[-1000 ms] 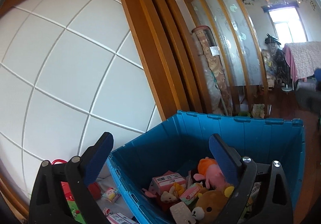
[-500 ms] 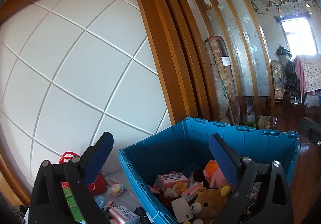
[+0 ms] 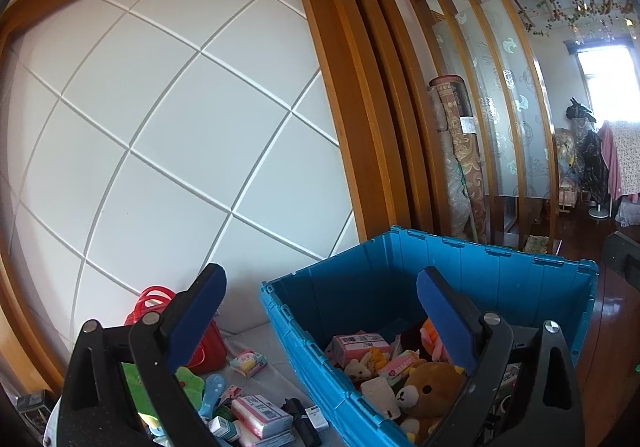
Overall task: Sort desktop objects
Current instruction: 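Withdraw both grippers from the crate back over the table pile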
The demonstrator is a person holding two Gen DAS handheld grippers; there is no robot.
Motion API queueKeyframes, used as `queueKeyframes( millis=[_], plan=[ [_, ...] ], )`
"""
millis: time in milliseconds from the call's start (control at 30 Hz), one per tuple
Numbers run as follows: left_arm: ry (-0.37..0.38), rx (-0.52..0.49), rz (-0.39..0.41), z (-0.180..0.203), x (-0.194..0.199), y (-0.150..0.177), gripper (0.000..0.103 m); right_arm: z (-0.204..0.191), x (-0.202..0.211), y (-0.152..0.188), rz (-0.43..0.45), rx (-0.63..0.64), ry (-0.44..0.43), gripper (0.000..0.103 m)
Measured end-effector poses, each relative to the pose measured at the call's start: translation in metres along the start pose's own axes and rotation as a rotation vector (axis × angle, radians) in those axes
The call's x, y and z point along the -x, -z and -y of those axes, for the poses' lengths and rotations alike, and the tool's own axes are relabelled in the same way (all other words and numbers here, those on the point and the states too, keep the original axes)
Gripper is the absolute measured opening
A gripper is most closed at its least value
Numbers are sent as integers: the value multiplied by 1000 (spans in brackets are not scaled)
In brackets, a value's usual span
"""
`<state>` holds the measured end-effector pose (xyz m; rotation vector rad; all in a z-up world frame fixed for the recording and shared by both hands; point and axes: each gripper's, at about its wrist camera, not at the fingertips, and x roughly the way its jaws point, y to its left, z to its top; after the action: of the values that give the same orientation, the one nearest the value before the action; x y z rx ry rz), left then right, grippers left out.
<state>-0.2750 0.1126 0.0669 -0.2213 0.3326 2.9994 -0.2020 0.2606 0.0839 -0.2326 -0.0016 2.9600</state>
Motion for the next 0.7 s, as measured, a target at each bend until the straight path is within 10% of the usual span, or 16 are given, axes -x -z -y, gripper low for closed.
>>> queueKeyframes(
  millis=[700],
  plan=[
    [-113,56,-72,-140,47,56,98,-151,23,4,-27,33,-164,102]
  ],
)
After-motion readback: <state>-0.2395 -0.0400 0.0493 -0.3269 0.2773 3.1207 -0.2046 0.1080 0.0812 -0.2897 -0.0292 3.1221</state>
